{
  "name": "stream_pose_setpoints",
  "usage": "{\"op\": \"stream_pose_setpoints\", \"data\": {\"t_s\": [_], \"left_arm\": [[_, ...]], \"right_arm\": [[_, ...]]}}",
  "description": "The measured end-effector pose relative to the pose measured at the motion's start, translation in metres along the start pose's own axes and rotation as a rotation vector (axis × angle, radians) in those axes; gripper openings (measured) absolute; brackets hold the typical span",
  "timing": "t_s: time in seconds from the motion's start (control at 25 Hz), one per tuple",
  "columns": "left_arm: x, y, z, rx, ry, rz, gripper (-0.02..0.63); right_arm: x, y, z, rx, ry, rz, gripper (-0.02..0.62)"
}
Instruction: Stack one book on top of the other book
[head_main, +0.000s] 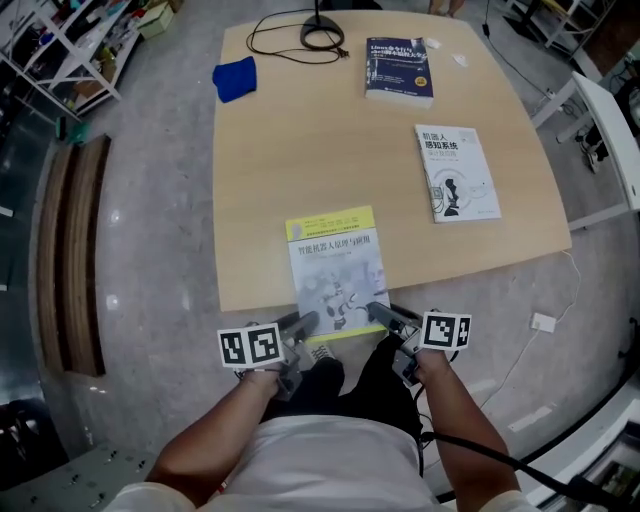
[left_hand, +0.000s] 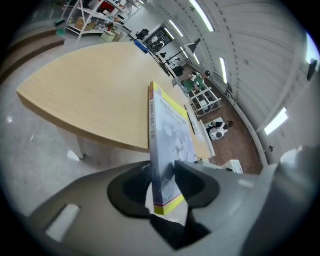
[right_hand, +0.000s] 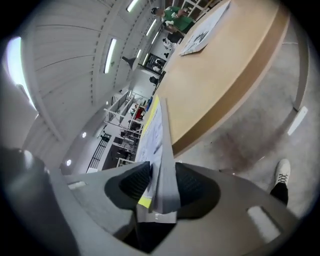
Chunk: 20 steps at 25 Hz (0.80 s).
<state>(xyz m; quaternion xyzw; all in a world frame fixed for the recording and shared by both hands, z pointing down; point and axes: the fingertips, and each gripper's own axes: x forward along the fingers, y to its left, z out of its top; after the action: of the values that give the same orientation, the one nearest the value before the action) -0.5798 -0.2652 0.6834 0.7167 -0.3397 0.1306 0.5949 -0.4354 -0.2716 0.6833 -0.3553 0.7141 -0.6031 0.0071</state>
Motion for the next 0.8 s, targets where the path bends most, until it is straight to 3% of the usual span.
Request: {"op": "stream_pose_setpoints", "data": {"t_s": [0.16,0.4,0.56,0.8], "left_arm": [[-0.004,-0.005,-0.003,0.064,0.037,0.036,0.139],[-0.018,-0.031,0.005,0.211,0.051,0.026,0.123],[-0.013,-0.048,0.005,0.216,0.053,-0.032,0.127],[-0.012,-0.071,0.021,0.291,-0.008,-0.056,0.132]], "right_arm": [[-0.009,0.012,0.000,-0.101,-0.018,-0.066,0.104],[-0.020,0.048,-0.003,-0.368,0.051,-0.208,0.095],[-0.039,0.060,0.006,-0.399,0.044,-0.232,0.097],[-0.047,0.071,0.029,-0.455,0.025,-0.222,0.098]]}}
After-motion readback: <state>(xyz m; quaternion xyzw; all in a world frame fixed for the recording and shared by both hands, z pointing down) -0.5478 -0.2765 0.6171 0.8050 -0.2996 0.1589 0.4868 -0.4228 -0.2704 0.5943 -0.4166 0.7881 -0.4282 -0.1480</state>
